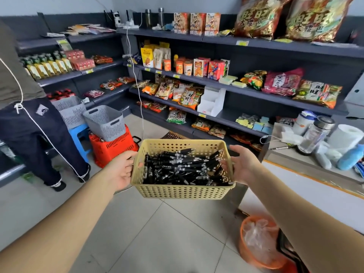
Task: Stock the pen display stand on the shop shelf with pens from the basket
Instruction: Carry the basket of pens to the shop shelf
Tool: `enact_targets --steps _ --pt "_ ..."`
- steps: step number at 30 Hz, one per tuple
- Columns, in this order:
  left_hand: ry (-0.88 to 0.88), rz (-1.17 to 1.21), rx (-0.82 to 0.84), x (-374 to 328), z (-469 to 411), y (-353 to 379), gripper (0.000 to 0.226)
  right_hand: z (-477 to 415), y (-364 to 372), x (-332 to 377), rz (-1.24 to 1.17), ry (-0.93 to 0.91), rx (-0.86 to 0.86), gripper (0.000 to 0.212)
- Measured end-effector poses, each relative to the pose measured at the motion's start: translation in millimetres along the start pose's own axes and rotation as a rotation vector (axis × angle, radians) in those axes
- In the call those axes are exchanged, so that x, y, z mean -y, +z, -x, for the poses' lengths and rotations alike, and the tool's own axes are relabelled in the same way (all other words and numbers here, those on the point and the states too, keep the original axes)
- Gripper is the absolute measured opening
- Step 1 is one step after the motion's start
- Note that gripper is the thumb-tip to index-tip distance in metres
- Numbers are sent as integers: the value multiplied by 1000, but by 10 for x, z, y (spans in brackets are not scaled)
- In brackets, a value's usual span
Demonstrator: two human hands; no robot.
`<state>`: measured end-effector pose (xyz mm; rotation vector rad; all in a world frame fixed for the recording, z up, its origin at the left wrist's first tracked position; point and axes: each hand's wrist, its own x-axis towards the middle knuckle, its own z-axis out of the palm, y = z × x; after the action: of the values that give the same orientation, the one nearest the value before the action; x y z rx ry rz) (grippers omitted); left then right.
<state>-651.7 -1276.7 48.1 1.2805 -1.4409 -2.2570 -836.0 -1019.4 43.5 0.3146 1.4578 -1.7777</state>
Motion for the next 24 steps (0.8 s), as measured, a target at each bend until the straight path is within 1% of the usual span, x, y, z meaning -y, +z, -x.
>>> enact_targets --steps 4,8,12,18,24 --pt "-21 -6 -39 -271 -463 201 20 -481 117 368 4 33 6 49" --pt "-33 6 -52 -582 -891 412 21 -888 224 757 -4 23 21 38" --pt "-34 29 -49 -822 -1265 604 20 -1203 314 1111 23 -5 -3 37" --pt "-35 41 -2 -1096 -1791 715 20 -1681 425 1432 43 -15 -54 49" --pt "-63 36 46 -1351 -2440 720 21 -2106 603 1566 24 -18 -113 54"
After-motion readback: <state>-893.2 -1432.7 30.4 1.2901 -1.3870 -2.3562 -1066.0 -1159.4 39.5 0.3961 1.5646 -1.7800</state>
